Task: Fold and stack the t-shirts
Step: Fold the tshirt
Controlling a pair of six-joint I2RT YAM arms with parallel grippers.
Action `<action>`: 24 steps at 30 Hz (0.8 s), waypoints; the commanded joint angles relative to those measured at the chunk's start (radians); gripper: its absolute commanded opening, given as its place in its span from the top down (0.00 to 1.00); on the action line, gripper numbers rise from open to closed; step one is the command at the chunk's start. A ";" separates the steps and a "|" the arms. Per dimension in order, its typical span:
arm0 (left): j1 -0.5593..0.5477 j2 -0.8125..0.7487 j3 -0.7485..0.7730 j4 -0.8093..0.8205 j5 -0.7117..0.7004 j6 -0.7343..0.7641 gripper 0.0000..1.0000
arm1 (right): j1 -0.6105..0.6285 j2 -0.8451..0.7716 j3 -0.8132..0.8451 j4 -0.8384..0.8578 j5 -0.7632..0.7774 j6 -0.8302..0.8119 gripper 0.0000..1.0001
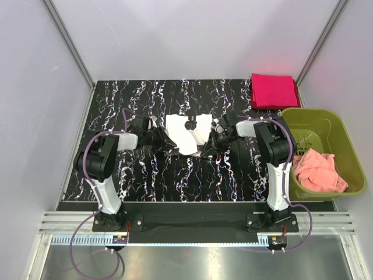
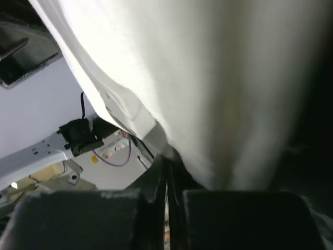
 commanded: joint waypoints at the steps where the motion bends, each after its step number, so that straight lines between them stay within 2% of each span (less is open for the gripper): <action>1: 0.004 -0.015 -0.029 -0.076 -0.109 0.092 0.69 | -0.044 -0.065 -0.048 -0.009 0.055 -0.037 1.00; 5: -0.005 -0.136 -0.008 -0.183 -0.099 0.124 0.66 | -0.072 -0.149 -0.048 -0.052 0.054 -0.030 1.00; 10: -0.033 -0.250 0.037 -0.212 -0.062 0.110 0.58 | -0.054 -0.190 0.014 -0.036 0.017 0.019 1.00; 14: -0.040 -0.181 0.071 -0.085 -0.002 0.024 0.58 | -0.006 -0.084 0.116 -0.016 -0.003 0.050 1.00; 18: -0.022 -0.034 0.117 -0.048 -0.033 -0.009 0.62 | 0.020 0.025 0.176 0.035 -0.012 0.082 1.00; 21: 0.024 0.044 0.115 0.006 -0.047 -0.034 0.63 | 0.014 0.047 0.123 0.076 -0.010 0.092 1.00; 24: 0.047 0.121 0.169 -0.062 -0.050 0.022 0.64 | -0.014 0.030 0.025 0.122 0.002 0.095 1.00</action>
